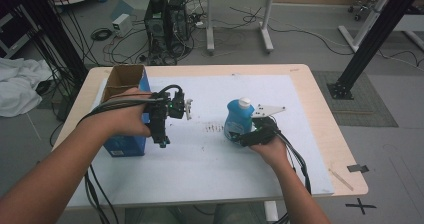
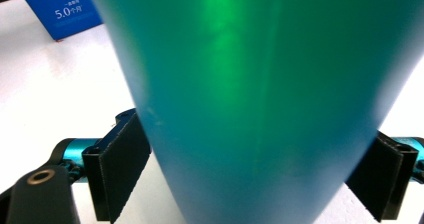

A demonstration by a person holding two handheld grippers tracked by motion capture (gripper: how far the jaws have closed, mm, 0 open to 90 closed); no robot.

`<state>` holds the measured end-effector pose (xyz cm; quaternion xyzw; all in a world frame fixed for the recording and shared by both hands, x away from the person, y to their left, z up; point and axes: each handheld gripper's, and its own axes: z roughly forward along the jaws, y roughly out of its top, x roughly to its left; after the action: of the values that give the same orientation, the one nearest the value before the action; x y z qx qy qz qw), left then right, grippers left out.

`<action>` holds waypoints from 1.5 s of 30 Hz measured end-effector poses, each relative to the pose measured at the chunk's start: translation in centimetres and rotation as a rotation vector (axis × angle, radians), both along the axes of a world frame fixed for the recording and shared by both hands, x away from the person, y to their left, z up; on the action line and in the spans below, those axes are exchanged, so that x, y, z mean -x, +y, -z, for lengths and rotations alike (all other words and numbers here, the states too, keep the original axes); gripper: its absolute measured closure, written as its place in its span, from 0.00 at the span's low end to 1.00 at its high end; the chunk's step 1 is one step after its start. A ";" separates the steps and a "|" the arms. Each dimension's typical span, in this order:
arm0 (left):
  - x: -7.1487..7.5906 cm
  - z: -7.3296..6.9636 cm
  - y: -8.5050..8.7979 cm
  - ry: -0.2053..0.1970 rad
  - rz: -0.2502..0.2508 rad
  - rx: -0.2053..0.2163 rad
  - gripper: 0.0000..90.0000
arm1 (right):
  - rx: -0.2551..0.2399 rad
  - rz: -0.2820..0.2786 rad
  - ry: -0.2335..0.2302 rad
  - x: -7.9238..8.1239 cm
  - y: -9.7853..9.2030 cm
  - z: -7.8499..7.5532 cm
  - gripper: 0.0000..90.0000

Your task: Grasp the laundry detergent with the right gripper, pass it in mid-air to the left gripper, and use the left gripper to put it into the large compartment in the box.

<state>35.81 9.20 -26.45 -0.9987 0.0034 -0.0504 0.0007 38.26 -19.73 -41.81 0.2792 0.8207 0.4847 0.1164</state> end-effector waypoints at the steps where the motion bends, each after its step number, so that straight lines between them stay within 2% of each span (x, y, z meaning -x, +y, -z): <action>1: 0.0 0.0 0.0 0.008 0.004 0.002 0.14 | 0.000 0.000 -0.004 0.0 0.0 0.0 0.14; 2: 0.1 0.1 0.0 0.014 -0.010 0.003 0.14 | 0.000 0.000 -0.004 0.0 0.0 0.0 0.14; 4: 0.1 0.0 -0.1 -0.001 -0.010 -0.011 0.14 | 0.001 0.003 -0.010 -0.1 0.0 0.0 0.16; 6: 0.1 0.1 -0.1 0.007 -0.010 0.001 0.14 | -0.017 0.002 0.004 0.0 0.0 0.0 0.20; 9: 0.1 0.0 -0.1 0.008 -0.008 0.000 0.14 | -0.012 0.000 -0.020 0.0 0.0 0.0 0.21; 11: 0.0 0.0 0.0 0.005 -0.011 0.003 0.14 | -0.014 -0.005 -0.016 0.0 0.1 0.1 0.25; 17: 0.1 0.1 0.0 0.006 -0.012 -0.008 0.14 | -0.014 0.005 -0.009 0.0 0.1 0.1 0.25; 18: 0.1 0.2 0.0 0.006 -0.023 0.006 0.13 | -0.012 0.005 -0.009 0.0 0.1 0.1 0.25; 21: 0.0 0.2 0.0 0.009 -0.014 -0.009 0.14 | -0.010 -0.003 -0.014 0.1 0.1 0.1 0.27; 24: -0.1 0.2 0.0 0.010 -0.007 -0.007 0.14 | -0.019 0.012 -0.007 0.2 0.3 0.1 0.28; 29: -0.1 0.1 0.0 0.007 -0.016 -0.007 0.14 | -0.005 0.023 -0.023 0.2 0.2 0.1 0.31; 33: -0.1 0.1 0.0 0.005 -0.020 -0.007 0.14 | -0.013 0.026 -0.055 0.1 0.1 0.0 0.36; 34: -0.1 0.2 0.0 0.012 -0.029 0.002 0.14 | -0.019 0.031 -0.050 0.2 0.2 0.0 0.37; 40: -0.2 0.2 -0.1 0.001 -0.014 -0.011 0.14 | -0.017 0.031 -0.043 0.2 0.2 0.0 0.39; 41: -0.1 0.2 -0.1 0.004 -0.024 -0.009 0.14 | -0.022 0.033 -0.060 0.2 0.2 0.0 0.40; 45: -0.2 0.1 -0.1 0.000 -0.018 -0.010 0.14 | -0.026 0.038 -0.059 0.2 0.2 0.0 0.42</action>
<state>35.99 9.11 -26.58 -0.9987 -0.0053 -0.0502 0.0061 38.06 -19.53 -41.81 0.2818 0.8053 0.5009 0.1459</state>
